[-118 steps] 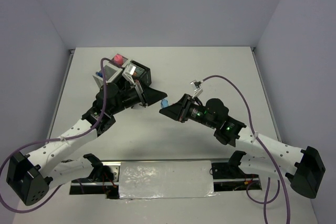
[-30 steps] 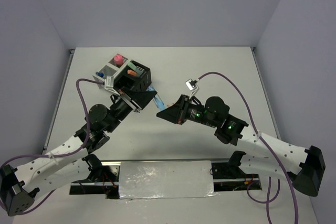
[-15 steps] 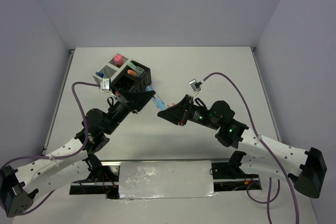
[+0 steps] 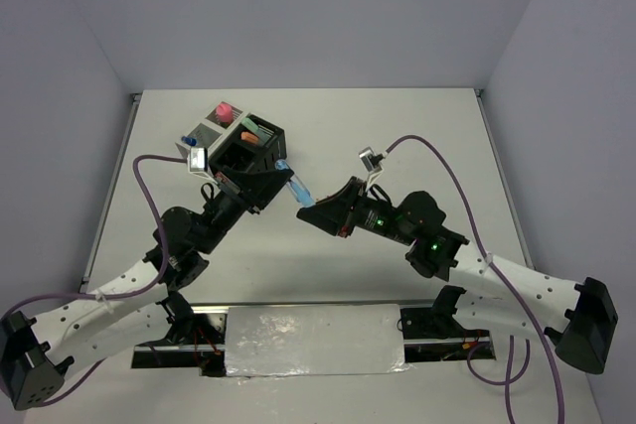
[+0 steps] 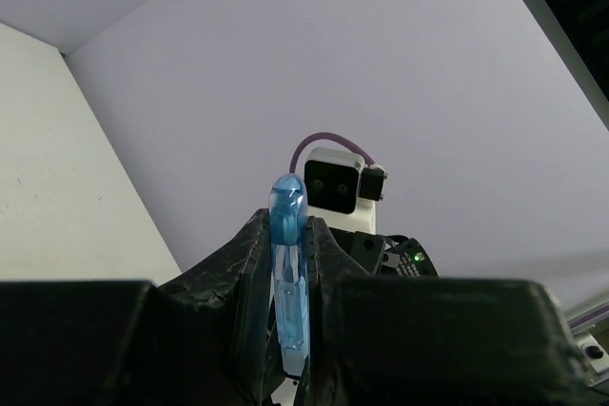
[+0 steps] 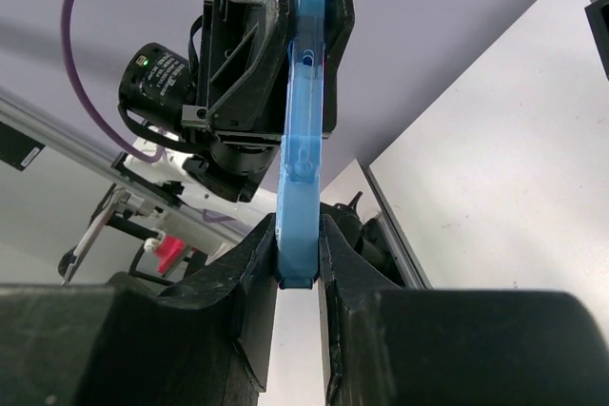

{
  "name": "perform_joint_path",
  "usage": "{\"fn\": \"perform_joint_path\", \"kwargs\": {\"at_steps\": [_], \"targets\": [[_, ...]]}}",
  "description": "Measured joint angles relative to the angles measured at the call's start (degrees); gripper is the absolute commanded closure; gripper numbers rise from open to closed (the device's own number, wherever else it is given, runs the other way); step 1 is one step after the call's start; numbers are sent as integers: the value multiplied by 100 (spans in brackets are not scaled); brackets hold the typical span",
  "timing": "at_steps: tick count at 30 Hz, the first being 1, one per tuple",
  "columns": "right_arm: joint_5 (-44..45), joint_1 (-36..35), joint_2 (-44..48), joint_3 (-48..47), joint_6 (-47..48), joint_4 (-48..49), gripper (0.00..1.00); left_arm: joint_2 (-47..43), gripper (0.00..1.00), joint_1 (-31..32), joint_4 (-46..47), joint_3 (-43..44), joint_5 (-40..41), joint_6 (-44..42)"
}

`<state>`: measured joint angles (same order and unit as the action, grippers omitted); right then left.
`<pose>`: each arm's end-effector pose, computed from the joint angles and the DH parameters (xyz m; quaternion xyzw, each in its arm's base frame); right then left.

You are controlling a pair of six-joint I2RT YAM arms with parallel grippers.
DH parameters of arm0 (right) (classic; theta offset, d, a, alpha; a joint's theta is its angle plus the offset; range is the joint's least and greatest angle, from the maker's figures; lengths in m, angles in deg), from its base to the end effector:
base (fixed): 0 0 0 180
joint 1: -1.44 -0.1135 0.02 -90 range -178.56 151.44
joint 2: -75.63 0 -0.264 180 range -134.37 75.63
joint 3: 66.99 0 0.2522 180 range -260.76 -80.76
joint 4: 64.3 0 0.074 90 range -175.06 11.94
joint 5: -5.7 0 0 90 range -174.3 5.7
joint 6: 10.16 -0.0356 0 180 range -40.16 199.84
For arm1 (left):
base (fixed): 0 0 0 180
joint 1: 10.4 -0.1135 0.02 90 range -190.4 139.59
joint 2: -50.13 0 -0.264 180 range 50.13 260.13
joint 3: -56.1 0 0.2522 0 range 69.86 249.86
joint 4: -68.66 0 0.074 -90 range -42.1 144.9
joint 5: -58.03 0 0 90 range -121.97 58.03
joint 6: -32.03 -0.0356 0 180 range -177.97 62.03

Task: Sort the stationery into containers
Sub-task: Close the pen cap on the pen.

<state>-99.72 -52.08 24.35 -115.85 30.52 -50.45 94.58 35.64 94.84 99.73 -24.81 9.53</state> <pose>0.1190 0.1769 0.3303 -0.1268 0.6232 0.6526 0.4119 0.1299 -0.1283 0.3416 -0.1512 0.5144 -0.6872 0.4901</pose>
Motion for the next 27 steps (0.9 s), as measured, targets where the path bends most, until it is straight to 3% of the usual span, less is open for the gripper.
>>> {"fn": "perform_joint_path", "kwargs": {"at_steps": [14,27], "targets": [[-136,-52,-592,-673,529,-269,99,-304,100,-20,286,-302,-188,-332],[-1080,-17,-1873,-3665,1932,-3467,99,-149,100,-35,1322,-227,-332,-1005]]}}
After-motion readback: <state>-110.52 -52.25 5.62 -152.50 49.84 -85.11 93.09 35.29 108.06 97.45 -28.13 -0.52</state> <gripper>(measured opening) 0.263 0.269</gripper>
